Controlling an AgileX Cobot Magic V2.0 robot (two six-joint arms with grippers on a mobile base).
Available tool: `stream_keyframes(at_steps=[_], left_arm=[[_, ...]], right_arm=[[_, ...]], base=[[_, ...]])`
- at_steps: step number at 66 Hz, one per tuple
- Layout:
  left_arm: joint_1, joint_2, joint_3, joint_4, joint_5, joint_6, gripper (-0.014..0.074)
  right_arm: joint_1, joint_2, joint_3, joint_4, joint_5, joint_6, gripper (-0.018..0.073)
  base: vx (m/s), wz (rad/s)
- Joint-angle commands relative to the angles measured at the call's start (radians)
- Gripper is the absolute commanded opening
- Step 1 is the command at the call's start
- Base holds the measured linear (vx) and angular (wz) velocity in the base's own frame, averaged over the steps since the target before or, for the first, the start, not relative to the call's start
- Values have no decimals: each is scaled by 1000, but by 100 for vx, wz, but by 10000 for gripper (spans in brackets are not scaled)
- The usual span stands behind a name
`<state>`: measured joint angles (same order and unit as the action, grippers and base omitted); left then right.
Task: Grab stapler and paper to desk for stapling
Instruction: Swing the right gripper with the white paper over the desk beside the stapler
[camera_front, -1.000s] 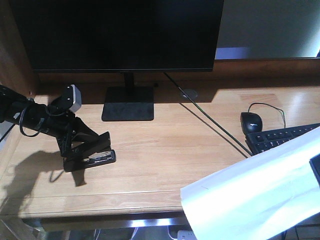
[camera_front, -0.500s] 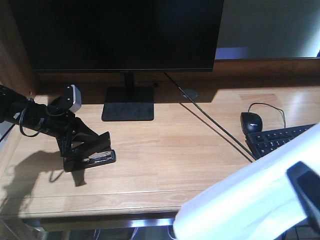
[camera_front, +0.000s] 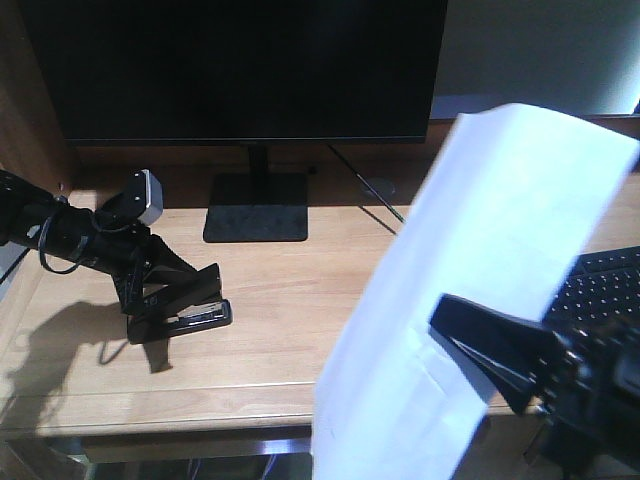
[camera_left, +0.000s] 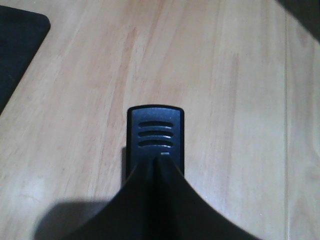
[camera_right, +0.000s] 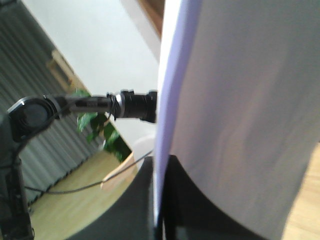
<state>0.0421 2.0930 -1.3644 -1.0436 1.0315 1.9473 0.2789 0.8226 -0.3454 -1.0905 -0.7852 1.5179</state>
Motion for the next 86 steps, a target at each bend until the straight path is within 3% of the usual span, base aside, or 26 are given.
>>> stream_keyframes(at_steps=[1,26,43,51,61,77,86], left_arm=[[-3,-58,-24,-52,26,-7,-6],[-3,-58,-24,-52,26,-7,-6],[-3,-58,-24,-52,26,-7,-6],[-3,-58,-24,-52,26,-7,-6],[-3,-58,-24,-52,26,-7,-6],[-3,-58,-24,-52,26,-7,-6],[-3,-58,-24,-52,26,-7,-6]], right_arm=[[2,99,-84,1,-62,-2,-1],[8,476,-251,-7,-171,-40,-1],[168,700,-392,27,-177,-85,-1],[206,786,-449,29,-151,-85,-1],[211,862,-461,78,-20,-98,-1],[210,943,-461,139,332,-236,-1],[210,981,-461,192,418,-313,-1]], base=[[0,0],[0,0],[0,0],[0,0],[0,0],[0,0],[0,0]])
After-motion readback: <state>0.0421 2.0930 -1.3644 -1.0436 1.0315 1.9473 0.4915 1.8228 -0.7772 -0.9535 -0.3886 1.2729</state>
